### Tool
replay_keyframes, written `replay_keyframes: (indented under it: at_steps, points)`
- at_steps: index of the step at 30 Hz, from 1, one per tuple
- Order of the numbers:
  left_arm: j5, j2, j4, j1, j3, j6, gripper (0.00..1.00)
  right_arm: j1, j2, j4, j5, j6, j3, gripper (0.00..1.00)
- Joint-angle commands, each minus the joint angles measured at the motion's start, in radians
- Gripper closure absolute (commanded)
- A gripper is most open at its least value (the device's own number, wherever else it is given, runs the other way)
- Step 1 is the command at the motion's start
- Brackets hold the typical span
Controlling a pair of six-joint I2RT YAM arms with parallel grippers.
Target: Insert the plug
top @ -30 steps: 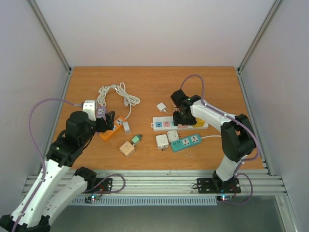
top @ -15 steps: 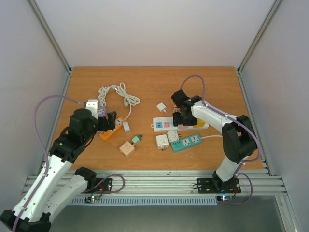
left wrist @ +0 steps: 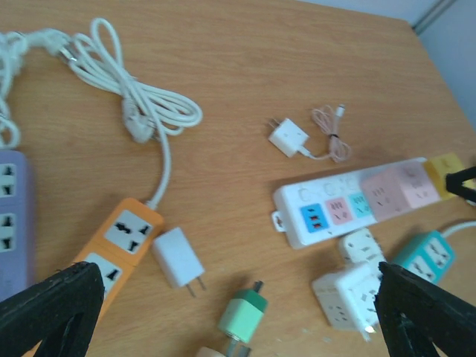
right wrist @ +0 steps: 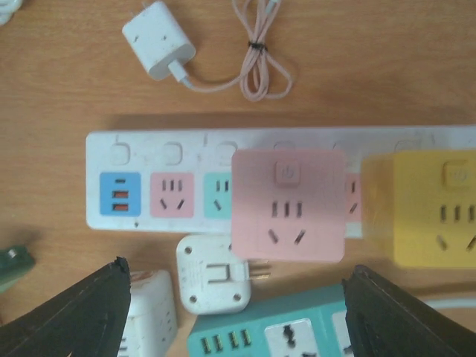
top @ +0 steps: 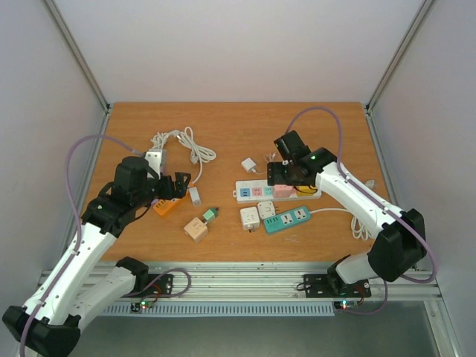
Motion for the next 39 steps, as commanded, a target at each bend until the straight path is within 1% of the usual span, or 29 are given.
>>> replay_keyframes:
  at_steps: [1, 3, 6, 10, 12, 19, 24, 26, 28, 31, 35, 37, 39]
  points:
    - [0.129, 0.014, 0.015, 0.004, 0.027, -0.049, 0.01, 0.071, -0.044, -0.046, 0.088, 0.095, -0.053, 0.24]
    - [0.144, 0.011, 0.026, 0.002, 0.019, -0.073, 0.01, 0.101, -0.063, -0.054, 0.121, 0.130, -0.090, 0.29]
    - [0.161, 0.005, 0.040, 0.002, 0.003, -0.112, 0.02, 0.157, -0.071, -0.060, 0.165, 0.171, -0.128, 0.32]
    - [0.172, 0.001, 0.039, 0.002, -0.008, -0.141, 0.02, 0.212, -0.028, -0.041, 0.168, 0.200, -0.161, 0.38]
    - [0.168, -0.001, 0.028, 0.002, -0.008, -0.144, 0.02, 0.231, 0.001, -0.009, 0.155, 0.202, -0.174, 0.38]
    - [0.147, -0.011, -0.021, 0.002, -0.007, -0.145, 0.02, 0.279, 0.097, 0.080, 0.070, 0.178, -0.155, 0.38]
    - [0.142, -0.024, -0.036, 0.002, -0.015, -0.153, 0.02, 0.314, 0.123, 0.122, 0.004, 0.166, -0.131, 0.33]
    - [0.134, -0.029, -0.048, 0.002, -0.010, -0.158, 0.02, 0.325, 0.139, 0.135, -0.024, 0.167, -0.124, 0.30]
    - [0.117, -0.039, -0.062, 0.002, -0.005, -0.157, 0.02, 0.343, 0.156, 0.146, -0.040, 0.168, -0.117, 0.24]
    - [0.084, -0.060, -0.085, 0.001, -0.005, -0.159, 0.01, 0.369, 0.195, 0.143, -0.029, 0.172, -0.095, 0.19]
    - [0.069, -0.078, -0.107, 0.002, -0.015, -0.169, 0.01, 0.389, 0.249, 0.125, 0.007, 0.193, -0.066, 0.19]
    - [0.073, -0.081, -0.112, 0.002, -0.020, -0.175, 0.01, 0.393, 0.264, 0.125, 0.018, 0.200, -0.061, 0.22]
    - [0.078, -0.084, -0.112, 0.002, -0.024, -0.179, 0.01, 0.393, 0.280, 0.124, 0.021, 0.203, -0.054, 0.27]
